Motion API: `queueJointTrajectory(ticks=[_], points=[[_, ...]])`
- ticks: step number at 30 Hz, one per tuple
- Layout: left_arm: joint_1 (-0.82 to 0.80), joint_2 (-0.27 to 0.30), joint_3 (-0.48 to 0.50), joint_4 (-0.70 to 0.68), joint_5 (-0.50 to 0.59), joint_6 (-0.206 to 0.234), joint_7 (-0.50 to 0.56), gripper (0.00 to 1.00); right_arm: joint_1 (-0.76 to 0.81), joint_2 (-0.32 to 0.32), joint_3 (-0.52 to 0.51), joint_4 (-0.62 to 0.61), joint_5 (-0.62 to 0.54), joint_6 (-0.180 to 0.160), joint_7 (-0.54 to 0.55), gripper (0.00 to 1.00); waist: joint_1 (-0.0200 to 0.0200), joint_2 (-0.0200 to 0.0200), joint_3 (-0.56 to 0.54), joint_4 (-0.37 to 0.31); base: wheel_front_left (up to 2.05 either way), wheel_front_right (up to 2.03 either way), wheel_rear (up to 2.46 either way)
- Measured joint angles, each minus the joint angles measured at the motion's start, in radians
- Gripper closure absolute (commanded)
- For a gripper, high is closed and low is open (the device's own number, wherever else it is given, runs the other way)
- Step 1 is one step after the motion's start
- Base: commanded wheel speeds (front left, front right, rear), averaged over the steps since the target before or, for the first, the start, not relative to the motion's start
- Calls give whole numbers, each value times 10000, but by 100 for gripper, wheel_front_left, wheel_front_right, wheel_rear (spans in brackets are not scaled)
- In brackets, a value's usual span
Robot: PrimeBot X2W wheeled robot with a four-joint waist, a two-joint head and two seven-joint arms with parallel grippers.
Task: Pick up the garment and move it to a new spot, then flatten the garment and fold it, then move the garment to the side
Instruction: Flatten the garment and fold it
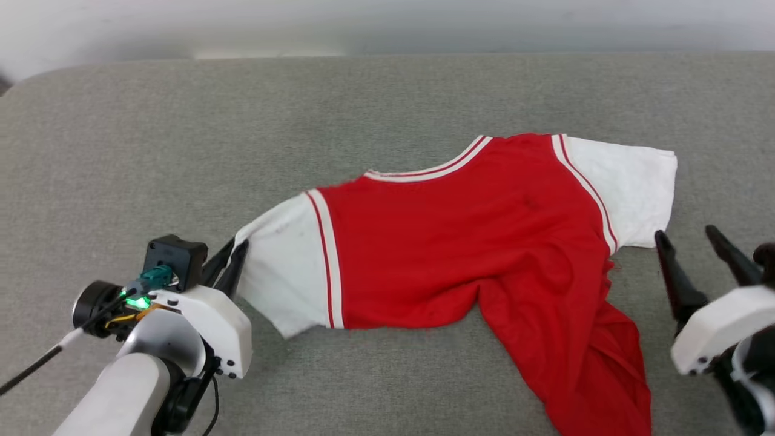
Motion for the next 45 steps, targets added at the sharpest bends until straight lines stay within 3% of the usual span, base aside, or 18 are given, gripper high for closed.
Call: queueJointTrajectory(ticks=[6,13,19,24,32,33,34,35,45], points=[[-21,347,-19,-1933,303,71,113,100,-1862,-1755,128,48,539,2,4236,0,0,0,361,413,0,0,0],[-265,418,-265,-3459,491,105,407,100,-4528,-3041,420,1555,1012,2,7733,0,0,0,1180,1011,0,0,0],[-690,42,-671,-4011,717,-21,410,100,-5854,-3724,245,3260,696,2,8441,0,1,0,1764,1729,0,0,0],[-941,-245,-974,-4025,800,-121,314,100,-6048,-4050,418,4289,499,2,8587,0,1,0,2168,2255,0,0,0],[-1044,-454,-1137,-3852,800,-182,182,100,-6088,-4080,290,4717,673,-21,8376,0,-1,0,2537,2662,0,0,0],[-1044,-454,-1135,-3797,798,-190,171,100,-6066,-4102,320,4717,727,-27,8358,51,-2,0,2558,2691,0,0,0],[-1044,-454,-1133,-3739,792,-190,132,100,-6047,-4128,351,4713,798,-33,8310,96,-2,0,2569,2709,0,0,0],[-1044,-456,-1129,-3695,784,-190,104,100,-6015,-4153,395,4707,848,-33,8249,100,-2,0,2563,2715,0,0,0],[-965,-295,-775,-3267,708,35,-297,100,-5699,-3992,943,5020,1227,-12,6560,100,0,0,1741,2428,0,0,0]])
